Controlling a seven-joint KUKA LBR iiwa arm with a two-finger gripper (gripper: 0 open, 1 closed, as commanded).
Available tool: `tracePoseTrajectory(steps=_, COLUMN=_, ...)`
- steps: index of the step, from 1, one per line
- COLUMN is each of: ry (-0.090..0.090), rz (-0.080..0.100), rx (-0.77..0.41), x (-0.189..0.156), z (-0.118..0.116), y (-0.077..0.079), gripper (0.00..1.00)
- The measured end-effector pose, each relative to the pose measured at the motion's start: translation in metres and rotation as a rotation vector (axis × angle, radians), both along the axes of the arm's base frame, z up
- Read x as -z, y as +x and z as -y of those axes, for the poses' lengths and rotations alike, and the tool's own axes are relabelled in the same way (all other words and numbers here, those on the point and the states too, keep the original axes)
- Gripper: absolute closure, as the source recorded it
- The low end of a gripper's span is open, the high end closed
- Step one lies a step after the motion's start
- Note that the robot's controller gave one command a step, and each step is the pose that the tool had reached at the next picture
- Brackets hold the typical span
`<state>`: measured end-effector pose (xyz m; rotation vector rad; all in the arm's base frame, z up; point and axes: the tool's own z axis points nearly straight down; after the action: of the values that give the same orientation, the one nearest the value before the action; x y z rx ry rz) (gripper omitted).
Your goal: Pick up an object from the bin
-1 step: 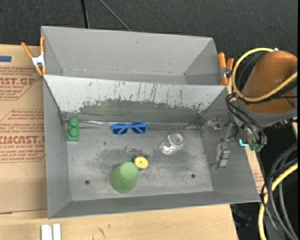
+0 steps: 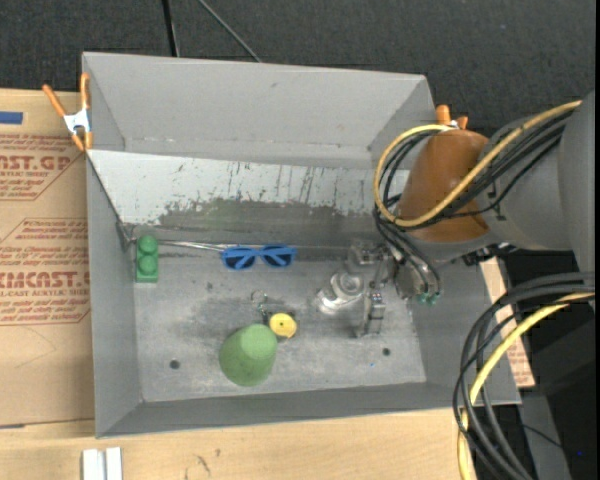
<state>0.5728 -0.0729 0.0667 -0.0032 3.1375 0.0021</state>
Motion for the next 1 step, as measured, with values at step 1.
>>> tracePoseTrajectory(steps=1, ry=0.001, rz=-0.001, rx=0.011, x=-0.0348, z=-0.0279, y=-0.0106, gripper=0.00)
